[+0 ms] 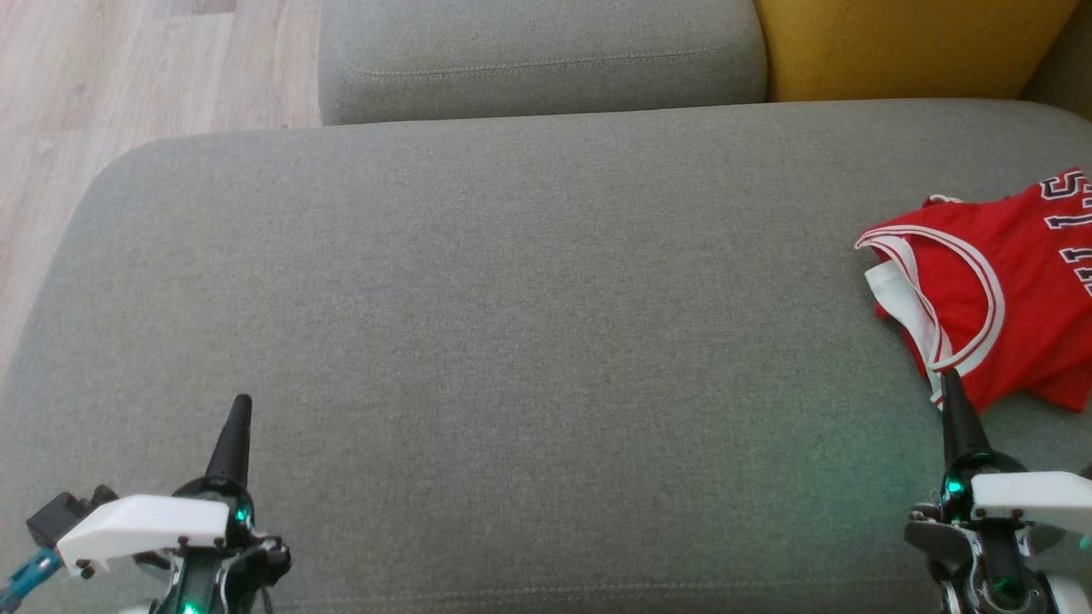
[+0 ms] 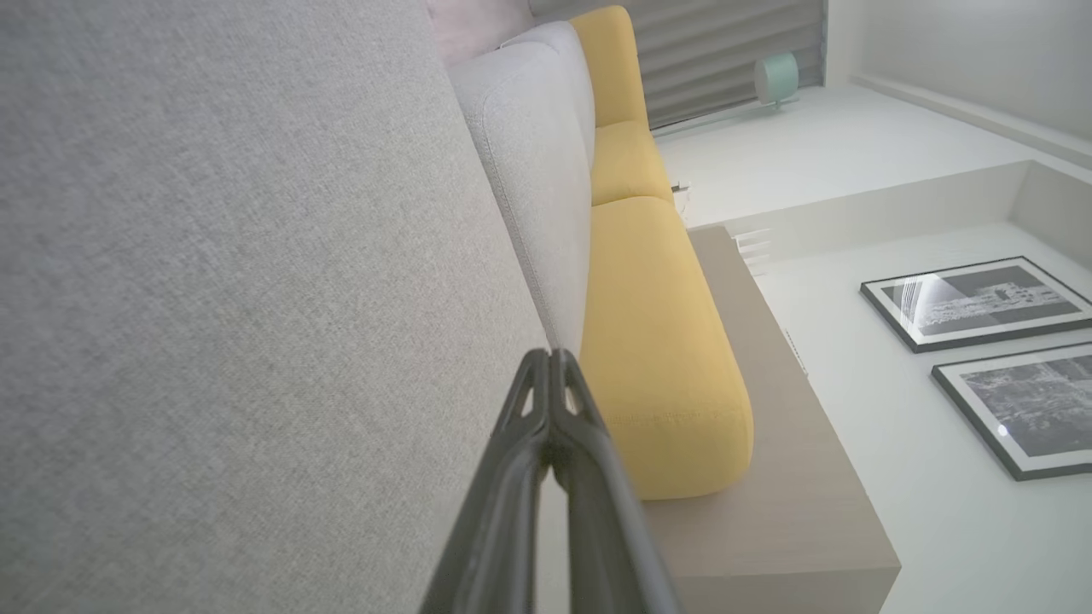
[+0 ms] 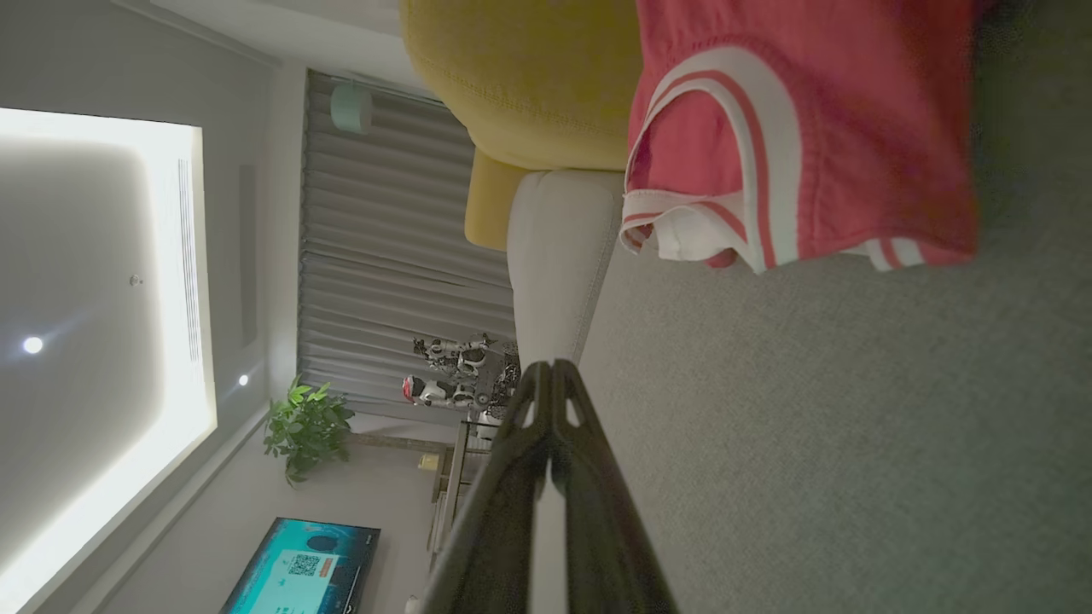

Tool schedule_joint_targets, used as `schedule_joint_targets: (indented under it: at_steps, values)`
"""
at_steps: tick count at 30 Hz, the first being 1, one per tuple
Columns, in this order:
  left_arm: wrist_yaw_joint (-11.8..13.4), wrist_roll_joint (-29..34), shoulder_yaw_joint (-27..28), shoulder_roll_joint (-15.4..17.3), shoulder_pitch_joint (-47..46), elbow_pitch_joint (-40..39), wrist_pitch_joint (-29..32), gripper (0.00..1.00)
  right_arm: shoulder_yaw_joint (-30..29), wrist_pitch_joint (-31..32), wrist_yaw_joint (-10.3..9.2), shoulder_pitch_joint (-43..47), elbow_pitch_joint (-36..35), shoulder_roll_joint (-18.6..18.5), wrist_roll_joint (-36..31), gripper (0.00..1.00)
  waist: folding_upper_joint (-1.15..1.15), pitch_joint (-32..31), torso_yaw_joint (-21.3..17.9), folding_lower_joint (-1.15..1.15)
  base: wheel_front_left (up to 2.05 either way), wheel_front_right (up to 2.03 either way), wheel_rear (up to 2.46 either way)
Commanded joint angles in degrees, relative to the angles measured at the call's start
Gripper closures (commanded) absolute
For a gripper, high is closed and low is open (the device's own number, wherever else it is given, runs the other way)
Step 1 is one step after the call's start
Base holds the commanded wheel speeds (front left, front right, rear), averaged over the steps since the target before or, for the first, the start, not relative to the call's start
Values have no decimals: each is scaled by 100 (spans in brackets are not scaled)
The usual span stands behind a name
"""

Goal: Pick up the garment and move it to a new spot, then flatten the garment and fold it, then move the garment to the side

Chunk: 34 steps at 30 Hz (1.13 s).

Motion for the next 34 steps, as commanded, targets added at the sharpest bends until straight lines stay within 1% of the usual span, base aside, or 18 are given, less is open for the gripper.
schedule_joint_targets:
  at_steps: [1, 20, 34]
  values:
    - [-80, -125, 219, 23, -373, -153, 42, 100, 76, 29, -4, -344, -160, -49, 149, 100, 0, 1, -2, 0, 0, 0, 0]
    - [-336, -1301, 626, -217, -560, -9, 341, 100, 19, 70, -4, -536, 57, -56, 1474, 100, 0, 34, -44, 0, 0, 0, 0]
    - [-337, -1285, 651, -234, -562, -8, 360, 100, 18, 71, -4, -537, 58, -56, 1477, 100, 0, 34, -44, 0, 0, 0, 0]
